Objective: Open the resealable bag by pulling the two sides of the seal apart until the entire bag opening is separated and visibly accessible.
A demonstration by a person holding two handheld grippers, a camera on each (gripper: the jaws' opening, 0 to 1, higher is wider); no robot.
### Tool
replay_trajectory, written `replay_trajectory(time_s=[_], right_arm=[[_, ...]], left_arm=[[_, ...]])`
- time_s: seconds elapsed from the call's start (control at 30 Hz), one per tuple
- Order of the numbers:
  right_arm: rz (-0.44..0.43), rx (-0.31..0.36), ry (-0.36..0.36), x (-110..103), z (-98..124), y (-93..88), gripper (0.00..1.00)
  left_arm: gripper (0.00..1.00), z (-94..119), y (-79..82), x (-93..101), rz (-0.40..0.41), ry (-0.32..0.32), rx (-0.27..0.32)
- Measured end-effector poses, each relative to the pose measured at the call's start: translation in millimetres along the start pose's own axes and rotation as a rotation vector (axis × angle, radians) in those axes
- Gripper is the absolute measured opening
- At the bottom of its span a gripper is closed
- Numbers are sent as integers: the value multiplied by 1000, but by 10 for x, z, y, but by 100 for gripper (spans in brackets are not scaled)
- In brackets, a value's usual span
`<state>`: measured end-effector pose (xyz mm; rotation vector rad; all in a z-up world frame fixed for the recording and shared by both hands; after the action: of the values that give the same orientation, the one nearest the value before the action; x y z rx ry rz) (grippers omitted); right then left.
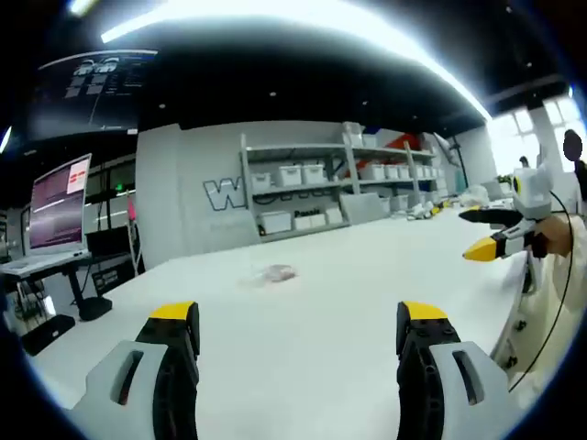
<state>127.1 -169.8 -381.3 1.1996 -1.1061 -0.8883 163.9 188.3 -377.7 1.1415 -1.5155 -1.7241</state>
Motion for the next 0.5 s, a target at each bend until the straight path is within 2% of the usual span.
replay_trajectory(time_s=[0.5], right_arm=[[-2,0,3,-10,6,-9,95]], left_arm=[[88,5,-1,0,1,2,0]])
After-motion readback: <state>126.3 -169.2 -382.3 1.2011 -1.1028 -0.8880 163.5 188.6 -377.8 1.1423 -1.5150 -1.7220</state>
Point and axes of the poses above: the point that each gripper's makers call its tool centre point, and the gripper's own axes: z roughly backward along the fingers, x roughly to its right, y roughly out of its top, the point moved 10 cm from there along z, roughly backward along the fingers, and after that the axes turned 5 degrees about -z, right-handed, at the moved point
